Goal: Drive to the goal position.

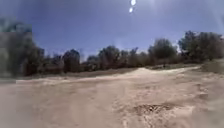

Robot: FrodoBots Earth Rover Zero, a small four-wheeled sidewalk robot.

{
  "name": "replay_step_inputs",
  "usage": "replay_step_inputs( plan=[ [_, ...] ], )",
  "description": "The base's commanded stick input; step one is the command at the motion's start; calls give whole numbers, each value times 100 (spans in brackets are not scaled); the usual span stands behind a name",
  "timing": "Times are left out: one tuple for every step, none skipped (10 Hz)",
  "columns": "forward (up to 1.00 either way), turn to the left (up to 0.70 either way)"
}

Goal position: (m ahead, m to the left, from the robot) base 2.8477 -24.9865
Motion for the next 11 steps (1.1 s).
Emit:
replay_step_inputs(
  plan=[
    [85, 0],
    [85, 0],
    [85, 0],
    [85, 0],
    [85, 3],
    [85, 14],
    [85, 26],
    [85, 0],
    [85, 0],
    [85, 0],
    [85, 0]
  ],
)
